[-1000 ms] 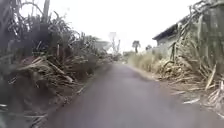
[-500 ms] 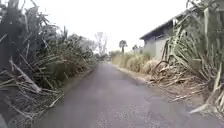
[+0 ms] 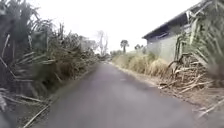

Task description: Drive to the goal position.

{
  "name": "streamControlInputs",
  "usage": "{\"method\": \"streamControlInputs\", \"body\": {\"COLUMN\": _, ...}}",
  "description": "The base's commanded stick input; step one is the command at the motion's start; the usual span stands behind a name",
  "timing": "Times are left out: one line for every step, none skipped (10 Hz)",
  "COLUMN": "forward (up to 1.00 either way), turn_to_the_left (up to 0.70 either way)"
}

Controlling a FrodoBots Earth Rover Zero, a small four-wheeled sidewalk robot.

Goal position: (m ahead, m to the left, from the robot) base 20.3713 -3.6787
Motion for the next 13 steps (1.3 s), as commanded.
{"method": "streamControlInputs", "body": {"forward": 1.0, "turn_to_the_left": 0.0}}
{"method": "streamControlInputs", "body": {"forward": 1.0, "turn_to_the_left": 0.0}}
{"method": "streamControlInputs", "body": {"forward": 1.0, "turn_to_the_left": 0.0}}
{"method": "streamControlInputs", "body": {"forward": 1.0, "turn_to_the_left": 0.0}}
{"method": "streamControlInputs", "body": {"forward": 1.0, "turn_to_the_left": 0.0}}
{"method": "streamControlInputs", "body": {"forward": 1.0, "turn_to_the_left": 0.0}}
{"method": "streamControlInputs", "body": {"forward": 1.0, "turn_to_the_left": 0.0}}
{"method": "streamControlInputs", "body": {"forward": 1.0, "turn_to_the_left": 0.0}}
{"method": "streamControlInputs", "body": {"forward": 1.0, "turn_to_the_left": 0.0}}
{"method": "streamControlInputs", "body": {"forward": 1.0, "turn_to_the_left": 0.0}}
{"method": "streamControlInputs", "body": {"forward": 1.0, "turn_to_the_left": 0.0}}
{"method": "streamControlInputs", "body": {"forward": 1.0, "turn_to_the_left": 0.0}}
{"method": "streamControlInputs", "body": {"forward": 1.0, "turn_to_the_left": 0.0}}
